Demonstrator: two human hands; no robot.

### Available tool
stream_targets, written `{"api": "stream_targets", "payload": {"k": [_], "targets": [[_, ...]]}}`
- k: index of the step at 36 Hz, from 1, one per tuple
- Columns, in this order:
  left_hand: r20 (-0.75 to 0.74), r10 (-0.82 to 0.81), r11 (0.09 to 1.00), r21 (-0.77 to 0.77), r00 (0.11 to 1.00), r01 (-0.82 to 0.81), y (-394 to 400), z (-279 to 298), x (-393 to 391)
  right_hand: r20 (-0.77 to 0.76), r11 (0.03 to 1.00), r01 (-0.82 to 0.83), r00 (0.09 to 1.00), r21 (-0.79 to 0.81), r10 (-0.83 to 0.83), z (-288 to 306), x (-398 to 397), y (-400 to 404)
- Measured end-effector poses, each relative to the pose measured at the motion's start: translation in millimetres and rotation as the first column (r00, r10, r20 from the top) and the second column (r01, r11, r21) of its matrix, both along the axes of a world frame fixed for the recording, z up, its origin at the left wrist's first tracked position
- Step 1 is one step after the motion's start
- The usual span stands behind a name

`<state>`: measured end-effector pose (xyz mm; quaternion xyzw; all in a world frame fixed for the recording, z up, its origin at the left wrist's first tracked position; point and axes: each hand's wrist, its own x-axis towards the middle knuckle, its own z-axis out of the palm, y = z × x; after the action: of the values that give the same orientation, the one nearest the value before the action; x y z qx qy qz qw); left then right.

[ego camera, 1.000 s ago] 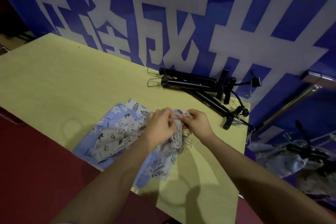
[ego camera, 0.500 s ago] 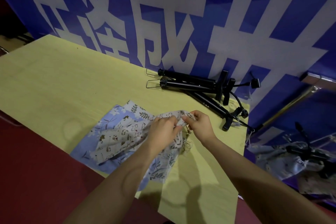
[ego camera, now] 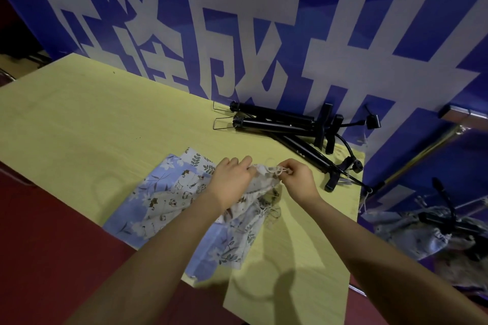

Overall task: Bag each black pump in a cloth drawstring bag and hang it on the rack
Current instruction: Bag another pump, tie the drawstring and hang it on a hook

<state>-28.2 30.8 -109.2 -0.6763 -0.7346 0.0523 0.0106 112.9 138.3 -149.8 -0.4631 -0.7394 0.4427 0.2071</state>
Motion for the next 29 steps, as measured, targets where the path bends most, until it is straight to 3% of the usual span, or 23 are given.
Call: {"api": "stream_targets", "payload": {"k": [5,12,22,29], "targets": [[0.070,0.140,0.990,-0.021,0.988,-0.139,4.3,-1.9,-1.8,-0.030,0.999,-0.007,1.000,-0.033,0.006,-7.3,4.6,1.6],[0.249,0.313,0.950,-0.071,0.917,-0.305,12.8,-8.2,-0.7,0.360,0.999,-0.038,0.932,-0.006,0.038,-40.9,16.7,9.3],[0.426,0.255,0.964,-0.042,0.868,-0.263,29.4,-23.2,3.8,0.538,0.998,-0.055,0.842,0.023,0.034,-67.7,-8.5,9.8],[0.554,0.248,0.969,-0.150,0.795,-0.198,31.4,-29.2,-1.2,0.567,0.997,-0.057,0.824,0.045,0.021,-75.7,-11.5,11.9]]}}
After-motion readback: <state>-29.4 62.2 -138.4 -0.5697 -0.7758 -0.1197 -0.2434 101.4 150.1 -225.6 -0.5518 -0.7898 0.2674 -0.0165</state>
